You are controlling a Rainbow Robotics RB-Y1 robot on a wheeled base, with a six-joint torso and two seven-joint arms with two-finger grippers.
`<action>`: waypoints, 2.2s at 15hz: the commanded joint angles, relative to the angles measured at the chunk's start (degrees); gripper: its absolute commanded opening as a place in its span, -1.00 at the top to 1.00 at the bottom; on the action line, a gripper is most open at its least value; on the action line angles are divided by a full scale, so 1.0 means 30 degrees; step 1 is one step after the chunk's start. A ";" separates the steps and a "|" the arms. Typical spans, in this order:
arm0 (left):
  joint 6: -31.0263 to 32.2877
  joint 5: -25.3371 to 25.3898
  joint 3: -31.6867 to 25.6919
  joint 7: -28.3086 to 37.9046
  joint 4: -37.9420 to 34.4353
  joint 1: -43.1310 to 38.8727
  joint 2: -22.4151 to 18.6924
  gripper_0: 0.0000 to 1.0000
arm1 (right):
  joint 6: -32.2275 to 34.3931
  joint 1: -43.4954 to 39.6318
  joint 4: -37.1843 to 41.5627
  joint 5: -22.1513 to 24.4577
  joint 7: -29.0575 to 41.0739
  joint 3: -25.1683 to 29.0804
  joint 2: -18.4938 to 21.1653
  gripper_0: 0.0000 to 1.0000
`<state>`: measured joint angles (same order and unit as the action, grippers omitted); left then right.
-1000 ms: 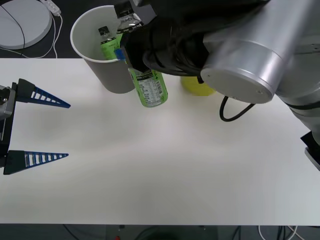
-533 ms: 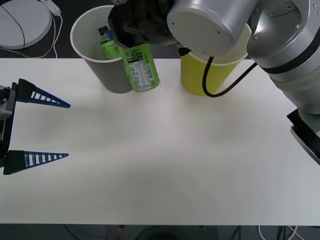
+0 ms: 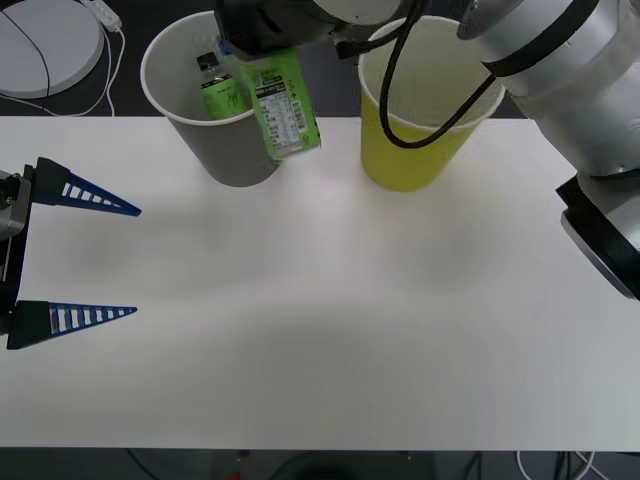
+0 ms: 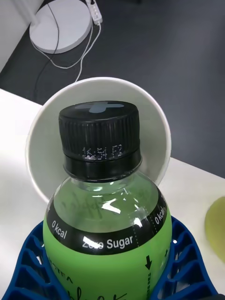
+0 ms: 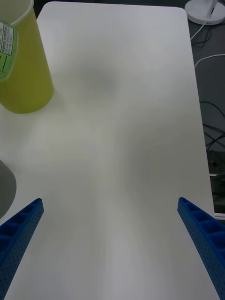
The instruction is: Put the can into the green bin and the plastic bottle into the gray bin
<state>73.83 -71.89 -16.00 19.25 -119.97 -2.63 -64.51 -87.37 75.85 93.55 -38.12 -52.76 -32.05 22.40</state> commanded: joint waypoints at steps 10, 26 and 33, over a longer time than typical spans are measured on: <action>0.0000 0.0000 0.0000 0.0000 0.0000 -0.0001 0.0000 -1.00 | 0.2025 0.3663 -0.7484 -0.0154 -0.0608 -0.0067 -0.2107 1.00; 0.0000 0.0000 0.0000 0.0000 0.0000 -0.0001 0.0000 -1.00 | 0.5189 0.5772 -1.2728 0.1458 -0.1252 -0.0712 -0.4626 1.00; 0.0000 0.0000 0.0000 0.0000 0.0000 -0.0001 0.0000 -1.00 | 0.5306 0.5831 -1.2728 0.1458 -0.1018 -0.0712 -0.4685 1.00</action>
<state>73.83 -71.89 -16.00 19.25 -119.97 -2.64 -64.51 -71.56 93.34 55.32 -33.76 -56.10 -34.19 8.33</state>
